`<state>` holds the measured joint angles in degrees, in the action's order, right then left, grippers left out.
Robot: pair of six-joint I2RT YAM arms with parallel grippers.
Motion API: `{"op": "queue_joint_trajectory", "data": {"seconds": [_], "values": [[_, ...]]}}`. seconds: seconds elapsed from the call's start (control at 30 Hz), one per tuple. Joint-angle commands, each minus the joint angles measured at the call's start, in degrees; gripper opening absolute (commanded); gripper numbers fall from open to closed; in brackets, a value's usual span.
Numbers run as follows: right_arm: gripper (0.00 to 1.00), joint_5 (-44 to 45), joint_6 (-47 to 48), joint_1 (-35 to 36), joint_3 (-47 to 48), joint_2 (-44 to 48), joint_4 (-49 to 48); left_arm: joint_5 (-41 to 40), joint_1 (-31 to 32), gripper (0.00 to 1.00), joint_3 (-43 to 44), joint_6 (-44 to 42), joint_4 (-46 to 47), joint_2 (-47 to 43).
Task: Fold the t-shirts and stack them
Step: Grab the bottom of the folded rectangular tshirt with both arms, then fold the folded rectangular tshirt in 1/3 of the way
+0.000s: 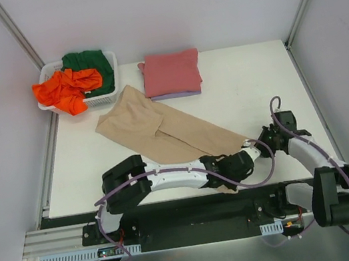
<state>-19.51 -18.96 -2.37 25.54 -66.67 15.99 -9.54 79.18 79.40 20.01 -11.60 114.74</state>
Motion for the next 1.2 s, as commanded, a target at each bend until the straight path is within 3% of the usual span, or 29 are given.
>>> {"op": "queue_joint_trajectory", "data": {"seconds": [0.0, 0.2, 0.4, 0.53, 0.93, 1.17], "values": [[0.01, 6.4, 3.7, 0.1, 4.5, 7.4, 10.2, 9.1, 0.1, 0.0, -1.1, 2.8, 4.9, -6.5], [0.0, 11.9, 7.8, -0.4, 10.4, 13.9, 22.2, 17.8, 0.2, 0.0, 0.3, 6.4, 9.3, -9.3], [0.0, 8.4, 8.4, 0.3, 13.9, 17.5, 26.3, 12.9, 0.0, 0.0, -4.7, 9.0, 11.3, -13.7], [0.0, 5.8, 6.3, 5.8, 16.6, 17.1, 24.6, 10.1, -1.3, 0.0, -9.0, 10.5, 11.3, -18.5], [0.0, 19.0, -1.3, 25.6, 32.5, 1.0, 20.0, 4.2, -11.4, 0.0, -26.5, 15.4, 11.3, -34.9], [0.01, 23.1, -1.8, 32.9, 44.1, -14.3, 19.7, -2.3, -14.0, 0.0, -30.0, 16.5, 6.2, -40.4]]}}
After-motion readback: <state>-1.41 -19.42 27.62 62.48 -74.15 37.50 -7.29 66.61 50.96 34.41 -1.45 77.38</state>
